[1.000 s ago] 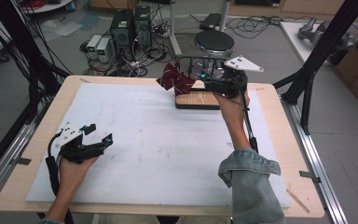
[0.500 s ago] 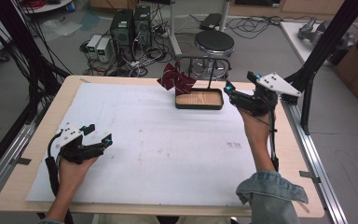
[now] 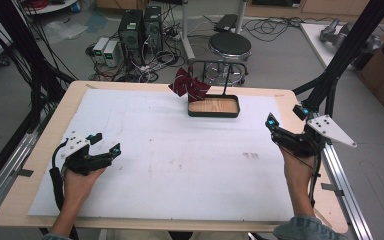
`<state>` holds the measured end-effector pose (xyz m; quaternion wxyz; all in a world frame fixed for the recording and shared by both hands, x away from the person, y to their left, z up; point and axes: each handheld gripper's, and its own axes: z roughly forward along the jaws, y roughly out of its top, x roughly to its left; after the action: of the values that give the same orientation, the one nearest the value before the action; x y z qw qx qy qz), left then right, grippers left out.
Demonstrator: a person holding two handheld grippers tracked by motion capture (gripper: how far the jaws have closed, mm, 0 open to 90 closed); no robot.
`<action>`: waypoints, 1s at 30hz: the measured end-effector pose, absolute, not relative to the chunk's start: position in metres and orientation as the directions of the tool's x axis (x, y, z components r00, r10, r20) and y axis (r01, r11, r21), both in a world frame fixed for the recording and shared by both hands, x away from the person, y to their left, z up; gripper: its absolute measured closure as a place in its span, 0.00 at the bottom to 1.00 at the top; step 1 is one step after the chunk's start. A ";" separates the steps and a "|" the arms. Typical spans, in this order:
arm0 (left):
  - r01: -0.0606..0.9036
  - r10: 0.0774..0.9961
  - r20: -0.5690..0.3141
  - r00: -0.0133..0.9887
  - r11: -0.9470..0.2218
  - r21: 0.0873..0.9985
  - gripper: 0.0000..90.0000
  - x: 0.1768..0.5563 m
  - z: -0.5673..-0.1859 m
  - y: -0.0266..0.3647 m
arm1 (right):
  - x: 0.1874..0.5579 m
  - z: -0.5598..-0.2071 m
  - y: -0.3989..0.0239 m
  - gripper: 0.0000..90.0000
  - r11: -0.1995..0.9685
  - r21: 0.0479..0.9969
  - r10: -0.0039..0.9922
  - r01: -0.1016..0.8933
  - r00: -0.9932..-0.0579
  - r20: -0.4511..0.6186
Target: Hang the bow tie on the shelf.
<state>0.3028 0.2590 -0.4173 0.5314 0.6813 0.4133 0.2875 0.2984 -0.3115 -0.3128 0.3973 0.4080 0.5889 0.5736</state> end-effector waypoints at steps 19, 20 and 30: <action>0.260 0.869 -0.047 0.493 -0.096 0.961 0.23 0.305 -0.418 0.258 | 0.252 -0.386 -0.333 0.13 -0.056 0.998 0.949 0.027 -0.310 0.062; 0.260 0.869 -0.047 0.493 -0.096 0.961 0.23 0.305 -0.418 0.258 | 0.252 -0.386 -0.333 0.13 -0.056 0.998 0.949 0.027 -0.310 0.062; 0.264 0.872 -0.043 0.488 -0.100 0.959 0.23 0.304 -0.418 0.259 | 0.240 -0.423 -0.334 0.13 -0.033 0.996 0.953 0.080 -0.298 0.055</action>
<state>0.3041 0.2588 -0.4176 0.5265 0.6830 0.4157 0.2888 0.2403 -0.3337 -0.4226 0.3883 0.4475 0.5769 0.5623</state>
